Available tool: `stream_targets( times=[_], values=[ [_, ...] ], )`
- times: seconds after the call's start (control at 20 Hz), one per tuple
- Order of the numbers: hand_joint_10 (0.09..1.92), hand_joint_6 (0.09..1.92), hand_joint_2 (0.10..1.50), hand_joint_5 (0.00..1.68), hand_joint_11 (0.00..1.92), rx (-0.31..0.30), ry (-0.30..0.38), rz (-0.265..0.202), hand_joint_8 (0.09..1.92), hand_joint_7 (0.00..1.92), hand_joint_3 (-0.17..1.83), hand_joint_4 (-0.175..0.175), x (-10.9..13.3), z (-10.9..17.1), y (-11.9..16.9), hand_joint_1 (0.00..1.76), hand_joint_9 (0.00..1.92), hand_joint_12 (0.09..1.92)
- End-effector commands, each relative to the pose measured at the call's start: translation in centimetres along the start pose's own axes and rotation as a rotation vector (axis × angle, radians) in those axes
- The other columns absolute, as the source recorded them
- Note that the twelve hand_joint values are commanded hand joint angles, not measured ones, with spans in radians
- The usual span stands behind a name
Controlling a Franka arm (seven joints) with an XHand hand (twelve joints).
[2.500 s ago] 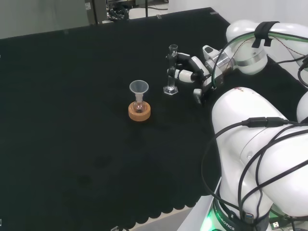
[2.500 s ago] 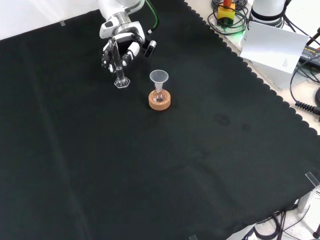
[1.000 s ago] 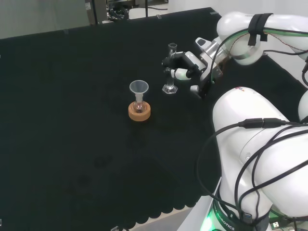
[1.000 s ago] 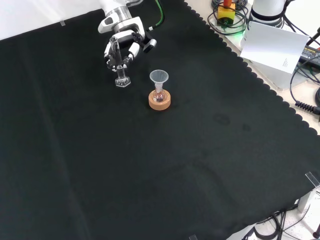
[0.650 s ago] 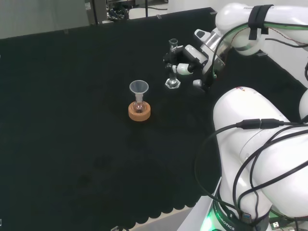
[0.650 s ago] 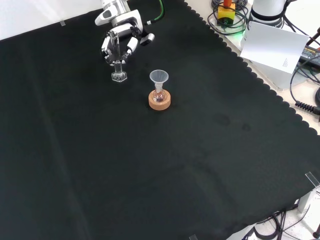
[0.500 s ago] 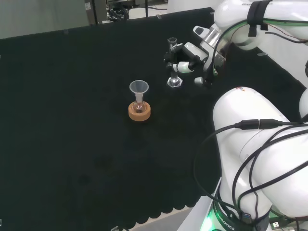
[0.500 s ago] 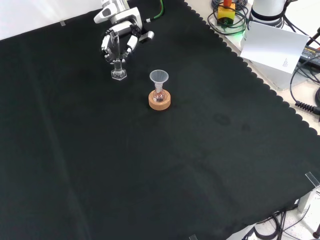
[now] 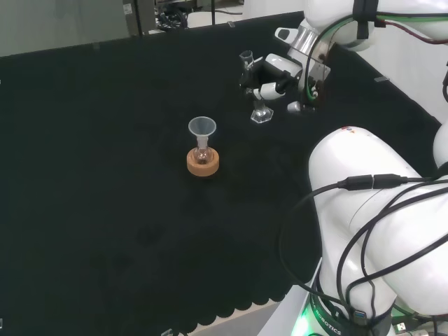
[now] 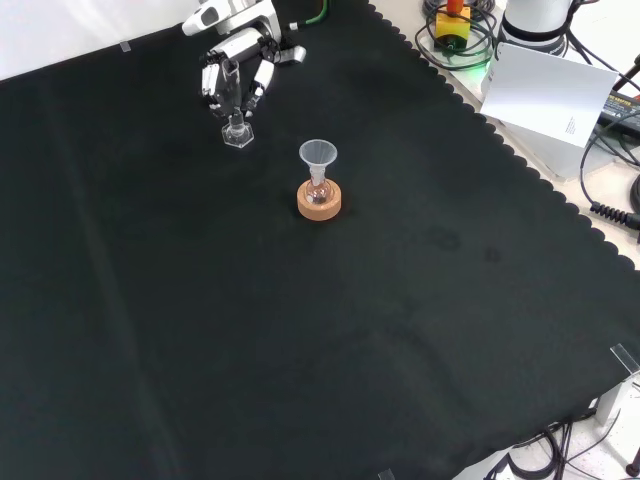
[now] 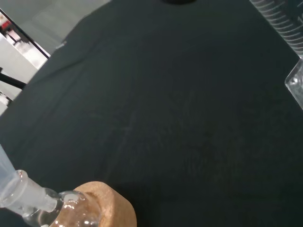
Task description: Pick up the graduated cylinder.
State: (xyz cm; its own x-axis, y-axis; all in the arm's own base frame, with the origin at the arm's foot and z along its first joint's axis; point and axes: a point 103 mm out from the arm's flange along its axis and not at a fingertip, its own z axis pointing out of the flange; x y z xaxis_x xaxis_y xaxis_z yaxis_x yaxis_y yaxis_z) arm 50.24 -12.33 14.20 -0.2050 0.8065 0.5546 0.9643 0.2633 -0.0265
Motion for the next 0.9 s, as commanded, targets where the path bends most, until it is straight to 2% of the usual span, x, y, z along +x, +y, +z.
stream_targets(
  times=[0.05,0.2,0.3,0.6,0.9],
  values=[
    [0.99,0.83,1.11,0.99,1.01,0.066,-0.069,0.042,1.3,0.74,0.0,-0.141,1.0,-1.4,-0.8,1.49,1.07,0.87],
    [0.98,0.82,1.11,0.98,1.02,0.115,-0.11,0.077,1.29,0.74,0.0,-0.139,2.0,-2.1,-1.7,1.49,1.08,0.86],
    [0.98,0.82,1.11,0.97,1.02,0.125,-0.13,0.091,1.29,0.74,0.0,-0.137,2.6,-2.5,-2.4,1.49,1.08,0.86],
    [0.98,0.82,1.11,0.96,1.02,0.158,-0.19,0.108,1.29,0.74,0.0,-0.127,5.2,-3.2,-4.8,1.49,1.08,0.86],
    [0.98,0.82,1.11,0.95,1.02,0.216,-0.229,0.113,1.28,0.75,0.0,-0.122,7.5,-2.5,-7.4,1.49,1.08,0.86]
  ],
)
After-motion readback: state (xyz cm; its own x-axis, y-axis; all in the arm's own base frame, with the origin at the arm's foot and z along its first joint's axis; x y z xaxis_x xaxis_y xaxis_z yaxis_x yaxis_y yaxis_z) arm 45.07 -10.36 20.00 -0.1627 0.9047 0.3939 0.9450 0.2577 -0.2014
